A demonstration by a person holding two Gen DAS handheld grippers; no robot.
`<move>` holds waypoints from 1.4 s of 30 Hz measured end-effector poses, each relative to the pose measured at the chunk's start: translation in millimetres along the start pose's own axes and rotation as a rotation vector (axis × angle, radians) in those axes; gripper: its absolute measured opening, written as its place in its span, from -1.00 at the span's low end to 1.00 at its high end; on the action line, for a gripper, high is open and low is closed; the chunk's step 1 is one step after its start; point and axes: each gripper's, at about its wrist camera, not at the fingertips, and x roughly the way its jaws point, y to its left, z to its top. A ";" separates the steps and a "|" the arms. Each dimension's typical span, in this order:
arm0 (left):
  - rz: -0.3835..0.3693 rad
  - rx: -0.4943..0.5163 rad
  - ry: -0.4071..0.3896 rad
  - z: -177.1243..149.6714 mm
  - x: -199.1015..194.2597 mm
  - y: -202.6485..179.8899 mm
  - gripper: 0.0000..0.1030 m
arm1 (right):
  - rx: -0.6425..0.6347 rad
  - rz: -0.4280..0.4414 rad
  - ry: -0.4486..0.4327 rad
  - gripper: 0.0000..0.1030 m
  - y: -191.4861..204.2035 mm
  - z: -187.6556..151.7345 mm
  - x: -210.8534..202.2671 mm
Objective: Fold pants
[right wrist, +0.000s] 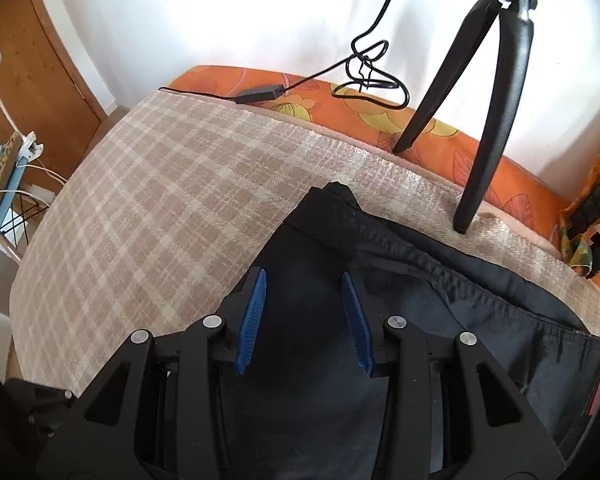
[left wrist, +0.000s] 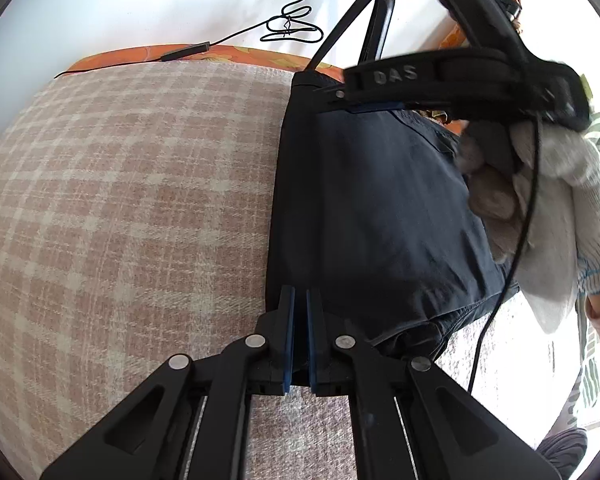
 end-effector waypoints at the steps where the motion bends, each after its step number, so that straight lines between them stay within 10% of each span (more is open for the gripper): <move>1: 0.007 0.022 0.000 -3.4 -1.4 -1.0 -0.95 | 0.003 -0.003 0.014 -0.19 -0.2 2.5 4.6; 10: -0.084 -0.022 0.017 -5.3 -5.6 12.2 -0.91 | 0.020 -0.002 0.098 0.05 11.7 14.9 12.8; 17: -0.004 0.019 0.021 -16.4 -18.9 6.4 -0.86 | -0.005 -0.009 0.186 0.05 33.8 15.3 13.0; 28: 0.005 0.049 0.049 -13.2 -0.3 -11.4 0.33 | -0.019 -0.080 0.260 0.05 41.3 16.0 35.7; 42: -0.095 -0.024 0.015 -5.2 4.8 -13.0 0.23 | -0.084 -0.161 0.299 0.10 57.8 32.8 58.2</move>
